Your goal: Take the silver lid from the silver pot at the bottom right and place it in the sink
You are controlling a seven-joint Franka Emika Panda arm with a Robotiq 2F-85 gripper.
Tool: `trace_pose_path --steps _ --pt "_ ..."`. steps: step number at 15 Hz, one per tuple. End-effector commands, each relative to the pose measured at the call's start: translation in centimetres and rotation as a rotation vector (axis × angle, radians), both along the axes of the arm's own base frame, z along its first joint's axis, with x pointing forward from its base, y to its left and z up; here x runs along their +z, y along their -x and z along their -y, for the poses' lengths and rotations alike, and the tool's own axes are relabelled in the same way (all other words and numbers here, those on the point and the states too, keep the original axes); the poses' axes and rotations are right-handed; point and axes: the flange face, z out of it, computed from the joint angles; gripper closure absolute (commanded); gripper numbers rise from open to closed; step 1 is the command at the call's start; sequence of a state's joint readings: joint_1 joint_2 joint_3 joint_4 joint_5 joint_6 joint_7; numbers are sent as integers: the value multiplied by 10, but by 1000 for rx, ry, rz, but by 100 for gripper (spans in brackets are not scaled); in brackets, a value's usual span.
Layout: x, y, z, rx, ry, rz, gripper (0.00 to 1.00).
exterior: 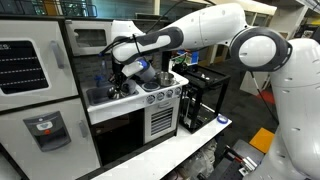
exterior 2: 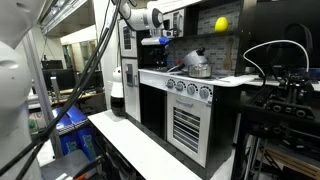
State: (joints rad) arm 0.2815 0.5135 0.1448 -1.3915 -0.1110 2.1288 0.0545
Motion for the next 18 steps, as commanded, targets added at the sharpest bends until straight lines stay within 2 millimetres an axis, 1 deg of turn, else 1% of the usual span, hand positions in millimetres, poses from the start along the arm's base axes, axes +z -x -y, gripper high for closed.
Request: trace_pose_path --steps 1,6,9,10,12,15,18 --pt "-8 2 8 -9 1 14 59" --pt "-2 5 17 -16 -2 37 23" --pt "13 11 25 -28 1 62 3" --pt "22 15 31 -39 9 60 0" --pt "41 27 42 -56 18 64 0" --pt "70 54 60 -86 50 66 0" --pt "95 86 77 -106 85 40 0"
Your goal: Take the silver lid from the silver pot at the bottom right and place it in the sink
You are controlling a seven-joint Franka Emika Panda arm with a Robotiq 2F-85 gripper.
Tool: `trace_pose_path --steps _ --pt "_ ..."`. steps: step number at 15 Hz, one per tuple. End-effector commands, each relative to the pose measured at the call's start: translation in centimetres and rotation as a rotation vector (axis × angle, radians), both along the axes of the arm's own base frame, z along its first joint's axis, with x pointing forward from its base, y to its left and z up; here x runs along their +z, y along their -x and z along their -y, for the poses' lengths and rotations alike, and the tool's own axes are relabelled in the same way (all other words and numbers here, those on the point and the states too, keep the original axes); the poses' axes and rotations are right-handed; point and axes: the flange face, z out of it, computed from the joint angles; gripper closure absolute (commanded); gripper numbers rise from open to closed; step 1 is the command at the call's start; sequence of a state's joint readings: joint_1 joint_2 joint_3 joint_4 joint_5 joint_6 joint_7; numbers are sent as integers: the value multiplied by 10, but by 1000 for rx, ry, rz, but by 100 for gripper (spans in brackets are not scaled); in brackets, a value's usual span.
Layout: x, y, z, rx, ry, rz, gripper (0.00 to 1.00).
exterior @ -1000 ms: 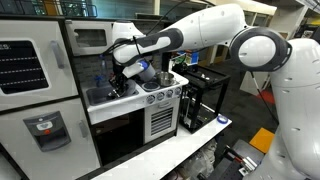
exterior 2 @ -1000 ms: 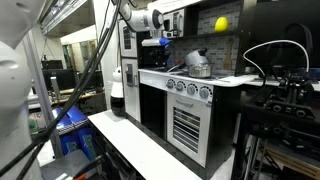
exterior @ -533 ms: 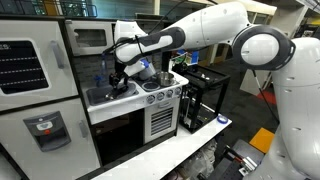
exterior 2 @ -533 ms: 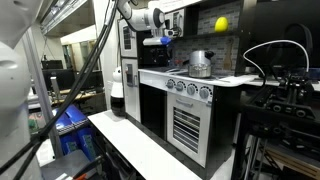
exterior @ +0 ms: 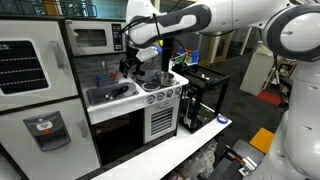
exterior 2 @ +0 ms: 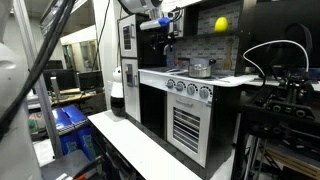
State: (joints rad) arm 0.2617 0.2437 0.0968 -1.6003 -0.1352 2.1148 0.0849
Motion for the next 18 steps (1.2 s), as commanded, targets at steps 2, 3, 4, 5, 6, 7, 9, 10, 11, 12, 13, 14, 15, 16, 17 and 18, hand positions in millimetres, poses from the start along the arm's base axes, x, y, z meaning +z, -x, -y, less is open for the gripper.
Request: trace_pose_path --steps 2,3,4,5,6,7,9,10,11,12,13,14,15,16,17,18 --pt "29 59 31 -44 57 -45 0" --pt "34 70 37 -49 60 -53 0" --pt "41 80 41 -53 60 -59 0" --pt "45 89 47 -62 62 -61 0" --pt "48 98 53 -60 62 -71 0" --pt "51 105 59 -71 61 -71 0" --pt "54 121 72 -87 60 -74 0" --pt "55 127 79 -95 60 -78 0" --pt "55 133 87 -106 60 -83 0" --pt "54 139 94 -114 61 -90 0" --pt "53 144 101 -118 56 -95 0" --pt "52 148 108 -124 53 -101 0" --pt "51 153 114 -138 47 -111 0" --pt "49 156 120 -144 37 -126 0" --pt "54 142 106 -143 55 -96 0" --pt "53 146 111 -149 50 -104 0"
